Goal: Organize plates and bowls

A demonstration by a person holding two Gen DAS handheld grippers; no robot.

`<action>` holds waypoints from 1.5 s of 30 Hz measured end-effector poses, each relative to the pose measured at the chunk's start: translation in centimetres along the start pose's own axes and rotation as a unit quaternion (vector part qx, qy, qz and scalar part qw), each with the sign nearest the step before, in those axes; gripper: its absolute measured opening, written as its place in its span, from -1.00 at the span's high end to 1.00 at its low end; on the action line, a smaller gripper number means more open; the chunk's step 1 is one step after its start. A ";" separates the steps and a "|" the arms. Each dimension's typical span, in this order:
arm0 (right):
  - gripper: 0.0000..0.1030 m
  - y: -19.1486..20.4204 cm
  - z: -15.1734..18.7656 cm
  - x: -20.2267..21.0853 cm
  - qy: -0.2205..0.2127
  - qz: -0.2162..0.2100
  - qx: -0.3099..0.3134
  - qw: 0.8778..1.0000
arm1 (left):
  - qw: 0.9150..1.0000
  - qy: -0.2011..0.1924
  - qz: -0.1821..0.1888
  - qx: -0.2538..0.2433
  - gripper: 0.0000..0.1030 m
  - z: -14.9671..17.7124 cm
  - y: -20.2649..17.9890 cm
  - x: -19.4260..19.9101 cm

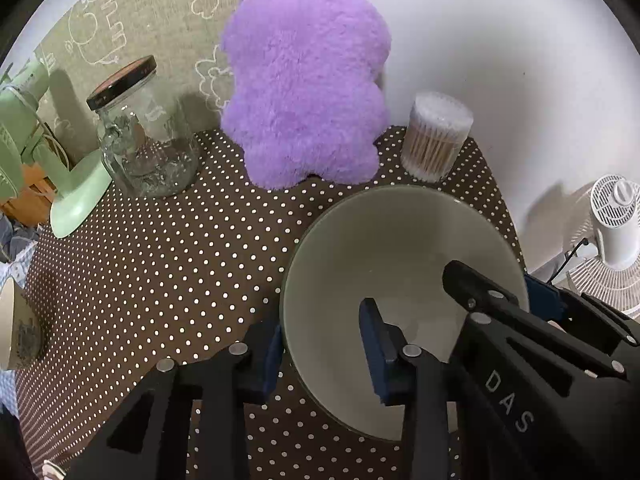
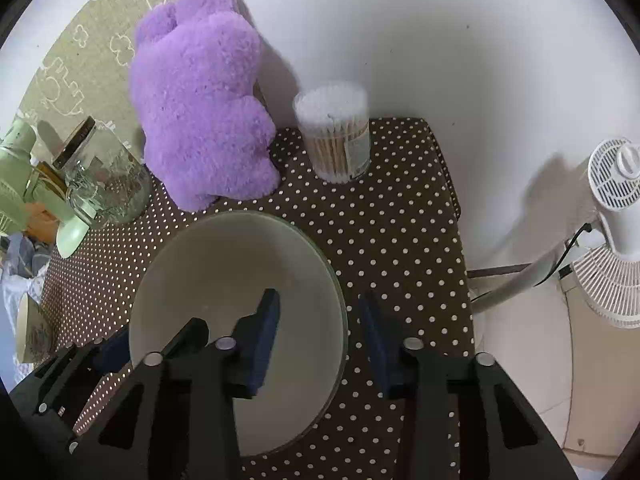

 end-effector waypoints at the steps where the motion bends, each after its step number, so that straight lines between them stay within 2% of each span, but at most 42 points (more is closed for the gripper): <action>1: 0.30 0.1 0.0 -0.2 0.001 -0.001 0.000 1.000 | 1.000 0.000 0.000 0.000 0.36 0.0 0.1 -0.1; 3: 0.43 0.1 0.1 -0.4 0.003 -0.002 0.000 1.000 | 1.000 0.001 -0.001 0.001 0.40 0.0 0.2 -0.1; 13: 0.43 0.5 0.6 0.1 0.010 -0.001 -0.004 1.000 | 1.000 0.006 0.001 -0.007 0.44 0.1 0.5 0.1; 22: 0.43 1.0 3.0 2.4 0.018 -0.002 0.000 1.000 | 1.000 0.016 -0.001 -0.008 0.44 2.9 0.8 2.6; 29: 0.43 1.4 6.2 4.2 0.031 0.001 -0.003 1.000 | 0.999 0.030 0.005 -0.014 0.44 5.9 1.1 4.3; 35: 0.43 1.9 9.4 4.8 0.060 0.000 -0.011 0.998 | 0.998 0.056 0.008 -0.025 0.44 9.1 1.6 5.1; 39: 0.38 2.1 10.7 5.0 0.067 0.007 -0.015 0.998 | 0.997 0.060 0.014 -0.036 0.44 9.7 1.5 5.5; 45: 0.38 2.0 10.6 4.8 0.067 0.022 -0.016 0.997 | 0.997 0.063 0.033 -0.042 0.28 9.8 0.6 5.0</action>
Point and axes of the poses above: each gripper's, at about its wrist camera, not at the fingertips, and x roughly against the way its jaws point, y to its left, z to its underside, the point moved 9 cm from there along -x, roughly the way its jaws point, and after that the axes turned 5 degrees about x, right-handed, at the moved point
